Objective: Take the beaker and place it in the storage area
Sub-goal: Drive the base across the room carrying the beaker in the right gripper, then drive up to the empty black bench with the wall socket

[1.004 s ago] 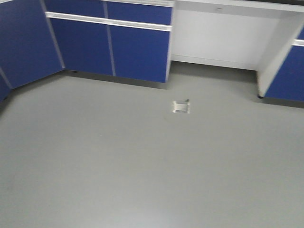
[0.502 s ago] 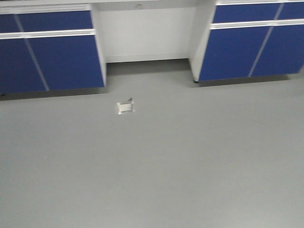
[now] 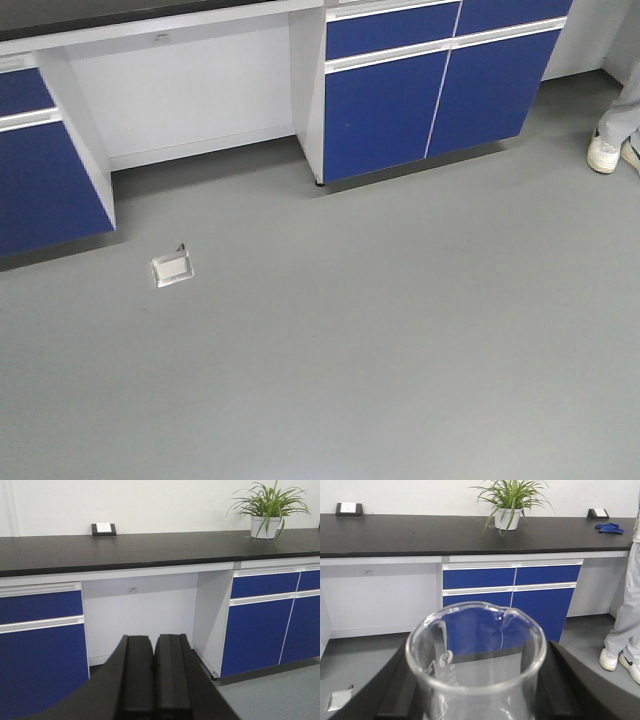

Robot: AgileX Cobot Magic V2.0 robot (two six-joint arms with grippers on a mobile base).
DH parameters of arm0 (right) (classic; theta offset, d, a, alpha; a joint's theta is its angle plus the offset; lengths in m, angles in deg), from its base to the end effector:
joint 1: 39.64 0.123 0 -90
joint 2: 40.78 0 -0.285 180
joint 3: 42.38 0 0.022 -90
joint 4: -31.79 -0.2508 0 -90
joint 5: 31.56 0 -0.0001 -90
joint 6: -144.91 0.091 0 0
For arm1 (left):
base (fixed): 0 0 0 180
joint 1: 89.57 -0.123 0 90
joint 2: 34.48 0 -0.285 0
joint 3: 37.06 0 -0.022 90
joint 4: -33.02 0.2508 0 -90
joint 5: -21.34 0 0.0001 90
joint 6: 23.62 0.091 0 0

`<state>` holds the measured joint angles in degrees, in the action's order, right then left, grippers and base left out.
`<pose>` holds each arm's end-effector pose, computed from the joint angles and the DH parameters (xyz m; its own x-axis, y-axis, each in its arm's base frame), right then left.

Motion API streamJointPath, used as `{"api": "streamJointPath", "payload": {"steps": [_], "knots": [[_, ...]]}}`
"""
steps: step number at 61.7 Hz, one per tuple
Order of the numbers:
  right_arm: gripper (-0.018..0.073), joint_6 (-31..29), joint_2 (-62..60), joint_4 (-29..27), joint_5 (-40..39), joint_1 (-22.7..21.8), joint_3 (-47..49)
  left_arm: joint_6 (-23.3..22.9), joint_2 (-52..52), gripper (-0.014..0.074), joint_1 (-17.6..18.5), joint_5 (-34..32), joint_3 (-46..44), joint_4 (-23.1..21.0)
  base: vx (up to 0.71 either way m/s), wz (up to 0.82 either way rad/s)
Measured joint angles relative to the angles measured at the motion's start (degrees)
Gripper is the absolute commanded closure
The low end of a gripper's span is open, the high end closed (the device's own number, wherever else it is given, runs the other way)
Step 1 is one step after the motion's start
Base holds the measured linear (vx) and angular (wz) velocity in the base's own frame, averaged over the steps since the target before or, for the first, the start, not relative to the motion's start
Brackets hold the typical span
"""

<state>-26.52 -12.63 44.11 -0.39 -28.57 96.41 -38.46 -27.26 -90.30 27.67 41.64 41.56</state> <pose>0.0655 0.0025 0.3507 -0.1664 -0.0682 -0.9837 -0.0900 0.9945 -0.0537 0.0568 0.0022 0.1950 -0.0346 -0.1111 -0.9932 -0.0331 0.9934 -0.1099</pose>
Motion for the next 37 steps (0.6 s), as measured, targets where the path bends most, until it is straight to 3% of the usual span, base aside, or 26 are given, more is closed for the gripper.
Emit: {"api": "streamJointPath", "payload": {"steps": [37], "knots": [[0.0562,0.00,-0.17,0.00,0.05,0.00,0.00,0.00,0.00,0.0605,0.00,0.00,0.00,0.00,0.40,0.09]]}}
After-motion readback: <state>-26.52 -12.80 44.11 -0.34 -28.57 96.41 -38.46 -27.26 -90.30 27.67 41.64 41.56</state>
